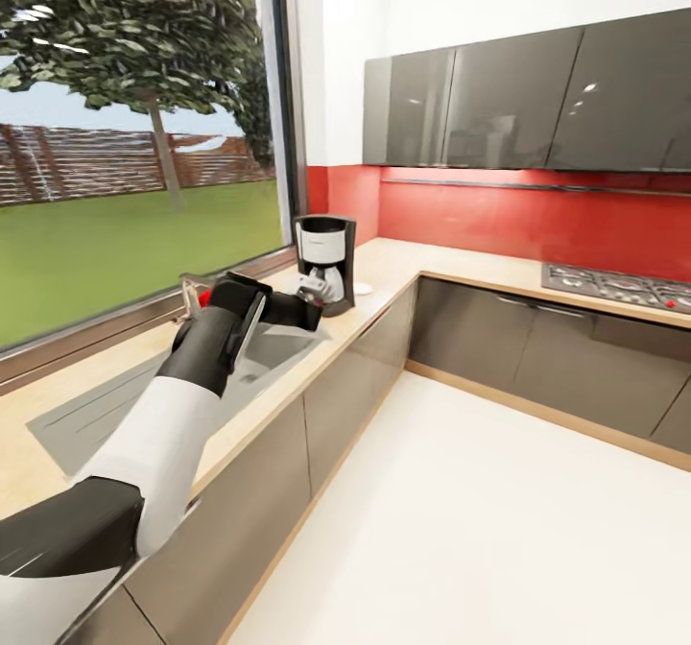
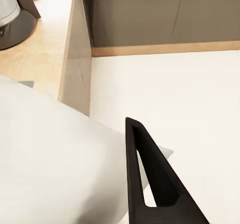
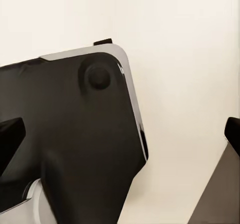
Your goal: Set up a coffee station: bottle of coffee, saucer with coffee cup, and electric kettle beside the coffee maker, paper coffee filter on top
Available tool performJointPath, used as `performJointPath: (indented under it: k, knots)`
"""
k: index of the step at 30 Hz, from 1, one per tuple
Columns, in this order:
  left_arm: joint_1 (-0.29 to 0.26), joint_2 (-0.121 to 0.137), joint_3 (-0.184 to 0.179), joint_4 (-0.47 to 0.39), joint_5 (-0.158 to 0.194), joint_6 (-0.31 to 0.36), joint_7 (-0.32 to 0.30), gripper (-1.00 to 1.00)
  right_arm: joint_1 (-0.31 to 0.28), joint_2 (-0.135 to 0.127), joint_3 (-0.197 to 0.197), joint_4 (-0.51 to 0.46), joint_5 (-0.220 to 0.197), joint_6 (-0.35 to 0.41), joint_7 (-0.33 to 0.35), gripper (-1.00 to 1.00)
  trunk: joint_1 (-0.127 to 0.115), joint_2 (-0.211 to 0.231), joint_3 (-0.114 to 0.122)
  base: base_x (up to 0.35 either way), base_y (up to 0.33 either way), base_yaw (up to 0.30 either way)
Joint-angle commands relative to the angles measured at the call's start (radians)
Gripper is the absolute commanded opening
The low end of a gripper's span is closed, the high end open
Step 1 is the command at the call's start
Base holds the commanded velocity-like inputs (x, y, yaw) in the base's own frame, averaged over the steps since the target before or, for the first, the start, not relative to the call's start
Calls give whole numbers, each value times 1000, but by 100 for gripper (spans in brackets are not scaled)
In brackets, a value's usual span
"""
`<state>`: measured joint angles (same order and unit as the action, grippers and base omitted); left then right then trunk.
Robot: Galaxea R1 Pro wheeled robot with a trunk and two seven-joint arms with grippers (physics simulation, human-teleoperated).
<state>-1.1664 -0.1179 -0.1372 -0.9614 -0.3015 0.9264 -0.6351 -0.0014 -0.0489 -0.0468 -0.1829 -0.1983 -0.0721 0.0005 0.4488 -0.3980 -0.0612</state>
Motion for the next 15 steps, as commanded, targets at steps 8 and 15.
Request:
performJointPath:
  k: [8, 15]
  knots:
    - [-3, 0, 1, -2, -13, 6, -8, -100, 0, 0, -4, -1, -4, -2, -2, 100, 1, -2, -2, 302, -119, 0]
    - [-13, 0, 0, -6, -14, 7, -8, -100, 0, 0, -4, -1, -4, -2, -2, 100, 1, -2, -2, 210, -107, 0]
